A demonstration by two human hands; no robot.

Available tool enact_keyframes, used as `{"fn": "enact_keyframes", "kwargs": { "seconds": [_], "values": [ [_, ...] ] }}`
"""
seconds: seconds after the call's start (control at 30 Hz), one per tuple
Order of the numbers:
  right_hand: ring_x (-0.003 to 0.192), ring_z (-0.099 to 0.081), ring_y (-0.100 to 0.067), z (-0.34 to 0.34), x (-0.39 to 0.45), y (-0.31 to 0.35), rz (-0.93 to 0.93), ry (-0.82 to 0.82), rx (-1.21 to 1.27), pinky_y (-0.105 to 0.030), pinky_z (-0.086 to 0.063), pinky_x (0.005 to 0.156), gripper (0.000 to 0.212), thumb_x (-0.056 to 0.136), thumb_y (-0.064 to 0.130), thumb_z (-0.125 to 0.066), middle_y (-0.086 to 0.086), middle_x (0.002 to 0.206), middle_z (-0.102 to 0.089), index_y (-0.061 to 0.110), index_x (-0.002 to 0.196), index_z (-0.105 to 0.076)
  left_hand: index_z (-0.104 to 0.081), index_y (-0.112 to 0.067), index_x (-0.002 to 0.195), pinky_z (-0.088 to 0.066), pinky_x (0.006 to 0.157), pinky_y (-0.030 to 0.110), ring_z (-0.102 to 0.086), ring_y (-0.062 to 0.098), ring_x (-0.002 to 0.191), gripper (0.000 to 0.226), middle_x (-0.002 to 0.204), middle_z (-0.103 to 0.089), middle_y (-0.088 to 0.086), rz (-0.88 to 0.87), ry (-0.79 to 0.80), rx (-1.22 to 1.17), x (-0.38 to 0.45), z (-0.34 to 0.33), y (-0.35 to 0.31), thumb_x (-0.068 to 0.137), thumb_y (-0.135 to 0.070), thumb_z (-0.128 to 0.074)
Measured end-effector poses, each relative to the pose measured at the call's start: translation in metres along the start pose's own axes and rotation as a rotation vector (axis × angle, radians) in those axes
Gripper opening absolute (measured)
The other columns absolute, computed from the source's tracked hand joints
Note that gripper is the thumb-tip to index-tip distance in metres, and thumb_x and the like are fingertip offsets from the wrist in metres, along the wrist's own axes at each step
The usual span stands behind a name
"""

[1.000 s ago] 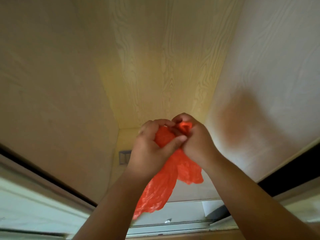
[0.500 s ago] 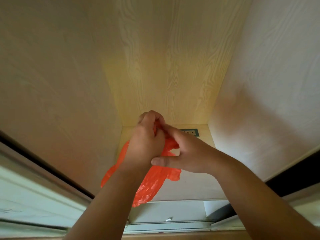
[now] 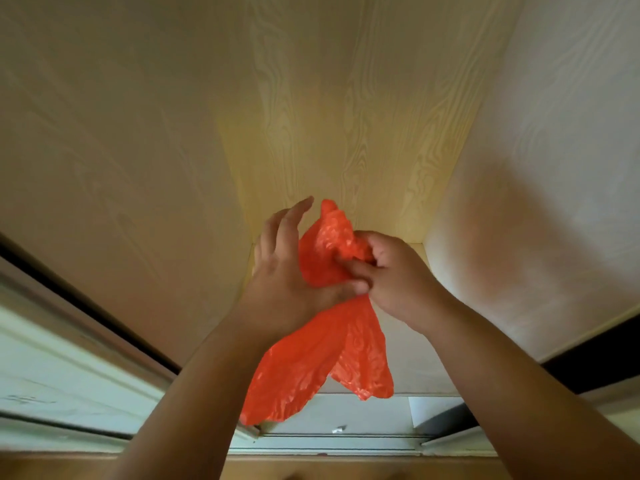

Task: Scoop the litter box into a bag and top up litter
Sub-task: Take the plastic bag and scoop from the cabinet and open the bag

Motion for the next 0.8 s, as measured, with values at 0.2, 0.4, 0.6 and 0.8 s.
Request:
{"fn": "enact_keyframes", "kwargs": {
  "seconds": [0.2,0.4,0.6,0.8],
  "values": [
    [0.098,-0.074,-0.025,-0.019,0.001,-0.001,-0.200,0.115,0.705,-0.035,-0.059,0.082,0.016,0.099,0.008,-0.062,-0.013,0.105,-0.076,0.012,0.111,-0.072,-0.004,-0.046,0.157,-0.042,0.099,0.008,-0.045,-0.016,0.131,0.137,0.146,-0.045,-0.025,-0.056,0.126,-0.283,-0.012,-0.016,0.003,0.062,-0.019,-0.098],
    [0.102,-0.074,-0.023,-0.019,0.002,-0.005,-0.279,0.202,0.560,-0.043,-0.058,0.095,0.019,0.098,0.008,-0.060,-0.009,0.107,-0.077,0.021,0.104,-0.073,-0.028,-0.056,0.152,-0.050,0.101,0.025,-0.057,-0.001,0.122,0.104,0.136,-0.057,-0.014,-0.060,0.069,-0.155,-0.009,-0.018,0.018,0.078,-0.009,-0.082],
    [0.102,-0.063,-0.005,-0.012,0.003,-0.007,-0.050,-0.071,-0.221,-0.033,-0.056,0.085,0.065,0.084,0.040,-0.072,0.014,0.125,-0.056,0.038,0.140,-0.041,-0.054,-0.046,0.136,-0.055,0.093,0.038,-0.061,0.002,0.111,0.066,0.123,-0.061,-0.016,0.002,-0.067,-0.072,-0.010,-0.020,0.024,0.082,-0.010,-0.063],
    [0.090,-0.067,-0.003,-0.018,0.006,-0.009,-0.015,-0.039,-0.120,-0.036,-0.058,0.083,0.021,0.088,0.023,-0.065,0.014,0.096,-0.072,0.033,0.106,-0.068,-0.044,-0.053,0.131,-0.054,0.092,0.039,-0.056,-0.002,0.111,0.072,0.126,-0.052,-0.020,0.020,-0.044,-0.046,-0.013,-0.017,0.028,0.070,-0.031,-0.073]
  ]
}}
Point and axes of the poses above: each hand's wrist, its own x-axis towards the middle knuckle, its own z-axis out of the back of the hand, y = z × x, the point moved 2 cm from there along x, towards the middle knuckle
